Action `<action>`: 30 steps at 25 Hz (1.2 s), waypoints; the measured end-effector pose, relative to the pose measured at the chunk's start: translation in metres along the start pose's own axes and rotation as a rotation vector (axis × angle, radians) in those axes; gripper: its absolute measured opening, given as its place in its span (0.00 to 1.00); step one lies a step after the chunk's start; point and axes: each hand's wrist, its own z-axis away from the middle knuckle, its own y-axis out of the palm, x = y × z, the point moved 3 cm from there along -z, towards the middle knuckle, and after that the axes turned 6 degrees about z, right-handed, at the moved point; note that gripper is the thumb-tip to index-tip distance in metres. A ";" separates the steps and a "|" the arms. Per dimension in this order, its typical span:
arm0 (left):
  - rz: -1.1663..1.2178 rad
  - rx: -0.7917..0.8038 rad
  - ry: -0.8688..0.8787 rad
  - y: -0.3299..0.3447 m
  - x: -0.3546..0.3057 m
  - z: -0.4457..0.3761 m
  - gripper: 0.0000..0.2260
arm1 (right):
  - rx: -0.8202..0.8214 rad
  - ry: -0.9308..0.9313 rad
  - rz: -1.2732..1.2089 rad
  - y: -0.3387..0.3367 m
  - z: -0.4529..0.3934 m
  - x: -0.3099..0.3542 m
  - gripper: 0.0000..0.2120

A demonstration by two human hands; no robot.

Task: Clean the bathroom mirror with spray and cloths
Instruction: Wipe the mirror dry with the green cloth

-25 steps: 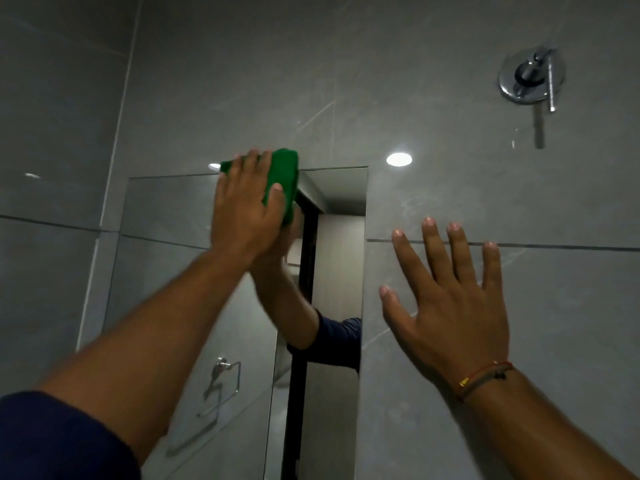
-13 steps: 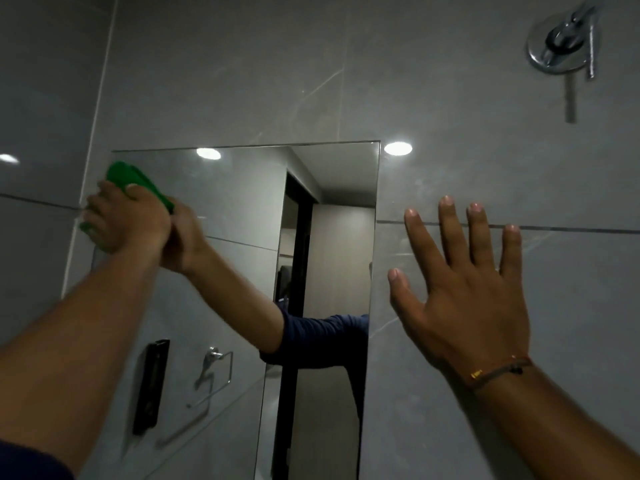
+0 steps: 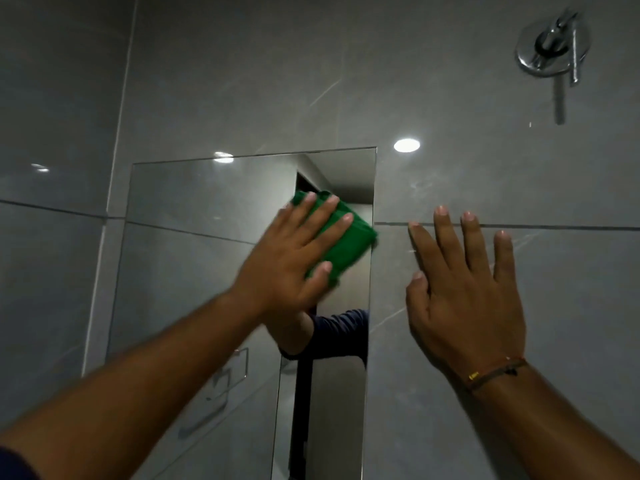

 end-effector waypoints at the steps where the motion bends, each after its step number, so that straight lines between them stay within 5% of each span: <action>1: 0.007 -0.026 -0.100 -0.008 0.040 0.014 0.31 | -0.001 0.002 0.009 0.001 0.000 0.002 0.34; 7: 0.098 -0.297 -0.870 -0.033 0.220 0.115 0.29 | 0.018 -0.002 0.045 0.001 -0.004 0.006 0.35; 12: 0.180 -0.442 -1.536 -0.022 0.171 0.146 0.28 | 0.018 0.003 0.010 0.002 -0.003 0.007 0.34; 14: 0.167 -0.462 -1.470 -0.013 0.092 0.105 0.27 | 0.024 0.009 -0.003 0.002 -0.004 0.006 0.34; 19: 0.179 -0.223 -0.663 0.032 -0.127 0.014 0.29 | 0.049 -0.014 -0.037 0.001 0.001 0.001 0.34; 24: 0.080 0.066 -0.003 0.027 -0.092 0.066 0.29 | 0.044 -0.023 -0.029 0.001 0.003 -0.004 0.33; 26: 0.036 0.046 -0.002 0.018 -0.029 0.086 0.31 | 0.052 -0.012 -0.028 0.001 0.004 0.000 0.33; 30: 0.059 -0.070 -0.397 -0.012 0.120 0.147 0.30 | 0.061 -0.001 -0.002 0.004 0.001 0.005 0.33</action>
